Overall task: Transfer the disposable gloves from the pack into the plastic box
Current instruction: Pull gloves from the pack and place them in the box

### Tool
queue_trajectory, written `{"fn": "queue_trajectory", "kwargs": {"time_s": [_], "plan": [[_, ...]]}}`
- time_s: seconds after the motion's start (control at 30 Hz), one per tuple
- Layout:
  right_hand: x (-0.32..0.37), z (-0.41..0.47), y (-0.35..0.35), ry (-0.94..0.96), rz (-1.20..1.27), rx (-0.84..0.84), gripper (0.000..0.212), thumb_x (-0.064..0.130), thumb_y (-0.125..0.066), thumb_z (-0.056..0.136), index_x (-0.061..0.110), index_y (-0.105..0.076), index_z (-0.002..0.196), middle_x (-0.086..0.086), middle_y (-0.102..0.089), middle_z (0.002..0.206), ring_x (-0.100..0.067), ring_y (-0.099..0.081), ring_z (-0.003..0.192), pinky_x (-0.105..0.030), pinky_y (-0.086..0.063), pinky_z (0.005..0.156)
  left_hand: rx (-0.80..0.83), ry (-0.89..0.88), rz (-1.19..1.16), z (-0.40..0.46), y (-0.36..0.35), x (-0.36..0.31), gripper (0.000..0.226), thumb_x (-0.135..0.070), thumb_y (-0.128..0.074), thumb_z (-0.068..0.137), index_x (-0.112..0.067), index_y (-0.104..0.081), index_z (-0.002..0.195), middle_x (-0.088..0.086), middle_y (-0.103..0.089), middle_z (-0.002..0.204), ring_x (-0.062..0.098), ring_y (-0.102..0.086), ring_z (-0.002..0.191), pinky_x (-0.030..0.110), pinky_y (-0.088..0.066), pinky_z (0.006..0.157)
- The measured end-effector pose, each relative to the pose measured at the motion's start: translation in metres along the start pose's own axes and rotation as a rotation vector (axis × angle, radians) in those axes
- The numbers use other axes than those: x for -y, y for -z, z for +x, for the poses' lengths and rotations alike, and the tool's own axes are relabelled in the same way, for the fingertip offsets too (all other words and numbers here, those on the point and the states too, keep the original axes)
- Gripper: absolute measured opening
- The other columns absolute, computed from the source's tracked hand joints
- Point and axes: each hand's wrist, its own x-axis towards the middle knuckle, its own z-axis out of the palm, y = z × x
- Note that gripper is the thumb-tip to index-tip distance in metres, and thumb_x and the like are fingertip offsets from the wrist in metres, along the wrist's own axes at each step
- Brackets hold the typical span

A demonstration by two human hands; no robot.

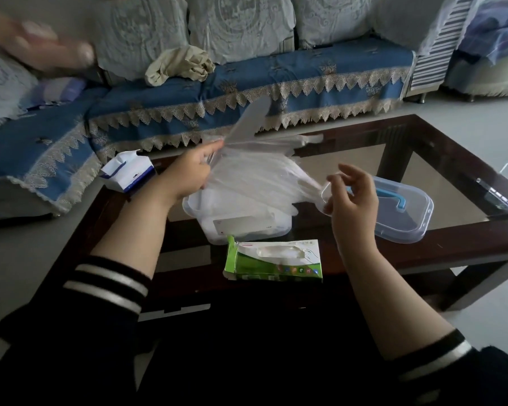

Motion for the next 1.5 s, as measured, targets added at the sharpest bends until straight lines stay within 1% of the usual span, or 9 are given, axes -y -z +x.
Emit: {"fn": "queue_trajectory", "kwargs": {"time_s": [0.23, 0.5, 0.67, 0.73, 0.8, 0.93, 1.03, 1.2, 1.5], "plan": [[-0.008, -0.001, 0.008, -0.037, -0.114, 0.093, 0.020, 0.009, -0.051, 0.097, 0.015, -0.053, 0.115, 0.002, -0.066, 0.085, -0.004, -0.054, 0.054, -0.014, -0.047, 0.050, 0.054, 0.099, 0.319, 0.037, -0.010, 0.041, 0.064, 0.002, -0.050, 0.092, -0.016, -0.032, 0.151, 0.005, -0.027, 0.158, 0.026, -0.033, 0.141, 0.040, -0.032, 0.114], [-0.009, -0.003, 0.010, -0.044, -0.164, 0.267, 0.008, 0.014, -0.055, 0.096, 0.019, -0.061, 0.094, -0.002, -0.066, 0.074, -0.004, -0.053, 0.051, -0.017, -0.046, 0.049, -0.015, 0.161, 0.673, 0.033, -0.022, 0.044, 0.047, -0.016, -0.041, 0.097, -0.025, -0.046, 0.143, -0.001, -0.028, 0.154, 0.027, -0.040, 0.130, 0.038, -0.037, 0.101], [-0.006, -0.015, 0.013, -0.057, -0.211, 0.471, 0.022, 0.025, -0.060, 0.093, 0.011, -0.067, 0.078, -0.010, -0.066, 0.064, -0.014, -0.058, 0.055, -0.027, -0.050, 0.057, -0.073, 0.159, 0.812, 0.009, -0.027, 0.037, 0.053, -0.054, -0.034, 0.099, -0.034, -0.035, 0.148, -0.001, -0.004, 0.163, 0.028, -0.003, 0.147, 0.050, -0.013, 0.116], [-0.012, -0.018, 0.012, -0.026, -0.455, 0.634, 0.026, 0.041, -0.063, 0.087, 0.018, -0.067, 0.075, -0.002, -0.068, 0.065, -0.013, -0.061, 0.059, -0.034, -0.053, 0.063, -0.189, -0.005, 0.777, -0.002, -0.032, 0.040, 0.062, -0.059, -0.031, 0.098, -0.028, -0.029, 0.151, 0.006, -0.003, 0.163, 0.032, -0.002, 0.148, 0.052, -0.007, 0.117], [-0.022, -0.017, 0.007, 0.012, -0.741, 0.808, 0.025, 0.048, -0.064, 0.084, 0.024, -0.068, 0.080, 0.006, -0.068, 0.073, -0.005, -0.060, 0.066, -0.034, -0.054, 0.069, -0.326, -0.375, 0.671, -0.021, -0.046, 0.038, 0.058, -0.054, -0.034, 0.099, -0.013, -0.049, 0.137, 0.018, -0.038, 0.148, 0.035, -0.034, 0.135, 0.052, -0.032, 0.110], [-0.041, -0.017, -0.007, 0.062, -1.065, 1.007, 0.026, 0.043, -0.068, 0.084, 0.027, -0.066, 0.106, 0.005, -0.055, 0.113, -0.014, -0.049, 0.111, -0.034, -0.046, 0.092, -0.281, -0.834, 0.491, -0.075, -0.089, 0.038, 0.040, -0.039, -0.047, 0.100, -0.009, -0.065, 0.080, 0.004, -0.063, 0.079, 0.018, -0.059, 0.070, 0.027, -0.048, 0.059], [-0.051, -0.018, -0.016, 0.097, -1.149, 0.959, 0.026, 0.039, -0.064, 0.088, 0.029, -0.063, 0.112, -0.001, -0.049, 0.123, -0.021, -0.042, 0.118, -0.037, -0.042, 0.097, -0.039, -0.621, 0.502, -0.082, -0.104, 0.048, 0.033, -0.050, -0.058, 0.091, -0.018, -0.068, 0.088, -0.005, -0.066, 0.085, 0.011, -0.063, 0.075, 0.020, -0.047, 0.059], [-0.053, -0.021, -0.023, 0.079, -1.219, 0.998, 0.035, 0.040, -0.050, 0.096, 0.032, -0.057, 0.129, -0.004, -0.046, 0.129, -0.024, -0.040, 0.118, -0.041, -0.040, 0.100, 0.221, -0.225, 0.668, -0.072, -0.111, 0.066, 0.074, -0.058, -0.059, 0.087, -0.025, -0.034, 0.148, -0.006, -0.038, 0.150, 0.017, -0.033, 0.138, 0.038, -0.029, 0.111], [-0.065, -0.036, -0.038, 0.005, -1.255, 0.840, 0.031, 0.035, -0.051, 0.094, 0.021, -0.067, 0.116, -0.004, -0.044, 0.128, -0.027, -0.037, 0.118, -0.040, -0.035, 0.097, 0.341, -0.047, 0.657, -0.068, -0.122, 0.074, 0.088, -0.068, -0.059, 0.081, -0.034, -0.023, 0.152, -0.009, -0.030, 0.155, 0.021, -0.024, 0.138, 0.048, -0.028, 0.111]]}}
